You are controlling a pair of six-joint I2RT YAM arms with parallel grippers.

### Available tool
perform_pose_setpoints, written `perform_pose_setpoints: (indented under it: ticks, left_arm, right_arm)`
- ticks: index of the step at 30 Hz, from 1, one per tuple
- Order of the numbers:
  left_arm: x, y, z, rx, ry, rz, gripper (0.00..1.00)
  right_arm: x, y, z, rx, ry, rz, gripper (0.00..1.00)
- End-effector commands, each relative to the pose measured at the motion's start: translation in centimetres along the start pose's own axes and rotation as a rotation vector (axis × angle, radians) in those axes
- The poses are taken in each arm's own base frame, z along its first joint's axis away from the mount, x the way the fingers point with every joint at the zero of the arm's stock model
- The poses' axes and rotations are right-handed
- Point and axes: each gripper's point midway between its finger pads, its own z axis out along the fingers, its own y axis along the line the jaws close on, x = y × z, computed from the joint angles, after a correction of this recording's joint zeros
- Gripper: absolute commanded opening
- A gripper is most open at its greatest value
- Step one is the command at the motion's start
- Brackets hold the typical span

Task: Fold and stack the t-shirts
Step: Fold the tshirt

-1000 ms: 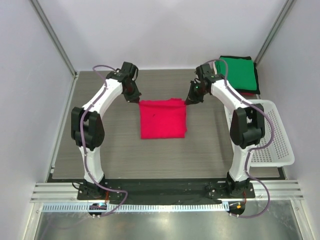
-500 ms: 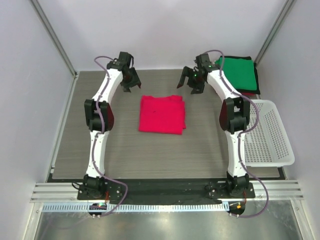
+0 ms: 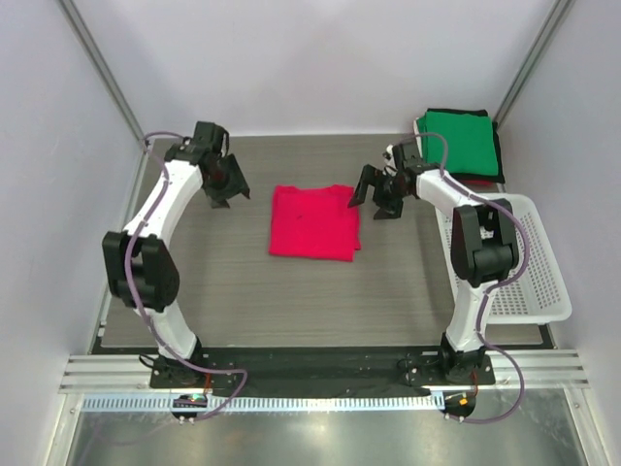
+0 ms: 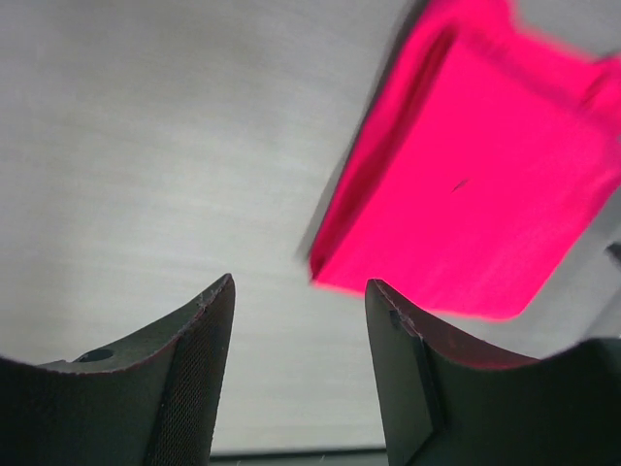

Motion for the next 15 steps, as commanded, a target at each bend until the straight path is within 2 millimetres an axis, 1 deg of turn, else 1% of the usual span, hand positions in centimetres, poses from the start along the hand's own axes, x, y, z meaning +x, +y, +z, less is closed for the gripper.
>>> perform_pose_setpoints:
  ticks: [1, 2, 3, 4, 5, 6, 7, 8, 9, 10, 11, 12, 13, 14, 15]
  left_arm:
    - [2.9, 1.6, -0.5, 0.005, 0.028, 0.024, 0.57]
    - [3.5, 2.0, -0.7, 0.0, 0.032, 0.022, 0.57]
    - [4.6, 2.6, -1.4, 0.001, 0.038, 0.022, 0.56]
    - [5.2, 2.8, -1.7, 0.003, 0.039, 0.019, 0.56]
    - [6.4, 3.6, -1.4, -0.008, 0.059, 0.017, 0.56]
    - [6.6, 3.5, -2.4, 0.006, 0.04, 0.018, 0.56]
    - [7.0, 3.8, -2.5, 0.006, 0.042, 0.02, 0.56]
    - [7.8, 4.3, -2.6, -0.001, 0.055, 0.02, 0.56]
    - [8.0, 4.4, -3.1, 0.003, 0.045, 0.022, 0.56]
    - [8.3, 4.6, -3.4, 0.002, 0.046, 0.025, 0.56]
    - [8.8, 5.1, -3.4, -0.011, 0.054, 0.028, 0.56]
    - [9.1, 5.2, -3.6, -0.008, 0.056, 0.029, 0.56]
    - [9.2, 5.3, -4.1, -0.005, 0.046, 0.033, 0.56]
    - [9.6, 5.6, -4.1, -0.01, 0.053, 0.036, 0.55]
    - [9.8, 5.8, -4.3, -0.01, 0.053, 0.039, 0.55]
  right_arm:
    - [-1.0, 1.1, -0.1, -0.08, -0.07, -0.062, 0.99]
    - [-0.8, 0.9, 0.2, -0.081, -0.066, -0.062, 0.99]
    - [-0.6, 0.5, 1.0, -0.082, -0.055, -0.058, 0.98]
    - [-0.8, 0.4, 1.3, -0.081, -0.057, -0.06, 0.98]
    - [-1.0, 0.3, 1.7, -0.083, -0.064, -0.065, 0.98]
    - [-1.0, -0.2, 2.6, -0.077, -0.055, -0.064, 0.97]
    - [-1.7, 0.1, 2.9, -0.086, -0.071, -0.073, 0.97]
    - [-1.9, -0.1, 3.4, -0.088, -0.069, -0.07, 0.97]
    - [-1.8, -0.5, 4.4, -0.089, -0.054, -0.063, 0.95]
    - [-2.7, -0.1, 4.7, -0.099, -0.072, -0.069, 0.95]
    - [-2.9, -0.1, 5.1, -0.108, -0.075, -0.068, 0.94]
    - [-3.2, 0.0, 5.5, -0.117, -0.081, -0.069, 0.92]
    - [-3.7, -0.2, 6.4, -0.117, -0.087, -0.065, 0.91]
    - [-4.0, -0.2, 6.7, -0.123, -0.092, -0.066, 0.9]
    - [-4.0, -0.1, 7.3, -0.127, -0.09, -0.067, 0.86]
